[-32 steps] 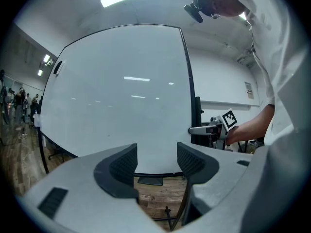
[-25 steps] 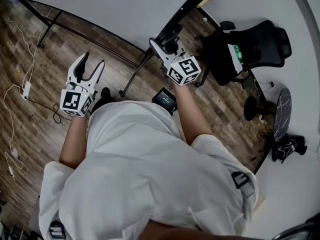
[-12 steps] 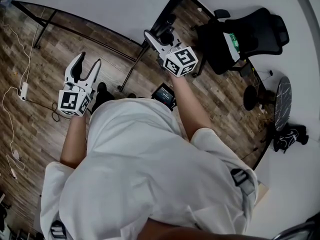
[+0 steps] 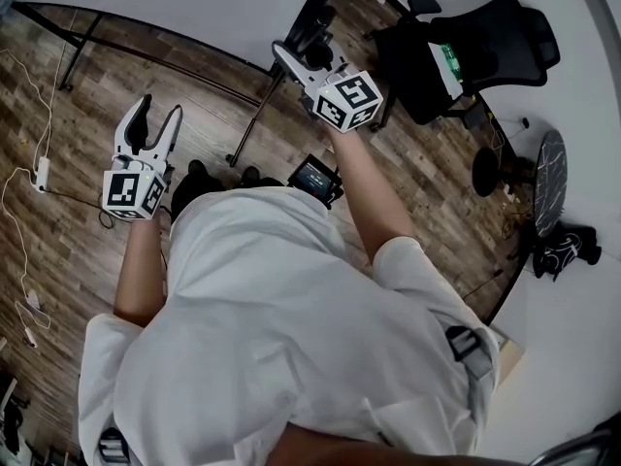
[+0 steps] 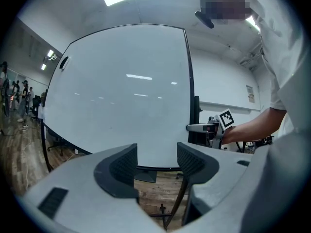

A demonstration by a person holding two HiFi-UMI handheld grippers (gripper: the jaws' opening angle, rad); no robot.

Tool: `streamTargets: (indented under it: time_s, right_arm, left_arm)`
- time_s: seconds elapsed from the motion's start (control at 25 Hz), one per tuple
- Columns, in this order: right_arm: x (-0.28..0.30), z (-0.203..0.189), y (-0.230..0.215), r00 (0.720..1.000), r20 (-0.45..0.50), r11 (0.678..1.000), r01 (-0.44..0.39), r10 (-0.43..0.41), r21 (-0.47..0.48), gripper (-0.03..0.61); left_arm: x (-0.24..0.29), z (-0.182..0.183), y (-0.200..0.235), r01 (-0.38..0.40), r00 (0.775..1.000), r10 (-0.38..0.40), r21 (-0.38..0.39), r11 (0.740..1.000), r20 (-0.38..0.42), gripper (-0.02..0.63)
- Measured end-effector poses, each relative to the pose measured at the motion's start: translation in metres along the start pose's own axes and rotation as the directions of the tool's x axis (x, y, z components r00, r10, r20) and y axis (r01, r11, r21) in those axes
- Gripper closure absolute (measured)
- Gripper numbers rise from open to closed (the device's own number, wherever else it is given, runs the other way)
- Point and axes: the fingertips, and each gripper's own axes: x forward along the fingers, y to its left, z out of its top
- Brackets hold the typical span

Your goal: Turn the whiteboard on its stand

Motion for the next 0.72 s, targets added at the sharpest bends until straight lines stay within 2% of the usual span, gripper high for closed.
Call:
streamTargets:
  time_s: [0.48,0.72]
  right_arm:
    - [-0.016,-0.001,-0.001,0.998,-0.009,0.998,0.057,-0.057,0.021,0.402]
    - [-0.029,-0.003,-0.003,0.996,0.016,0.996,0.090,-0.090,0.025,0.403]
  left_arm:
    - [0.011,0.019,0.001,0.162,0.987,-0.162,0.004,0.987,0.017,0.353]
    - [0.013,0.014,-0.003,0.238,0.971,-0.238,-0.018,0.971,0.011,0.353]
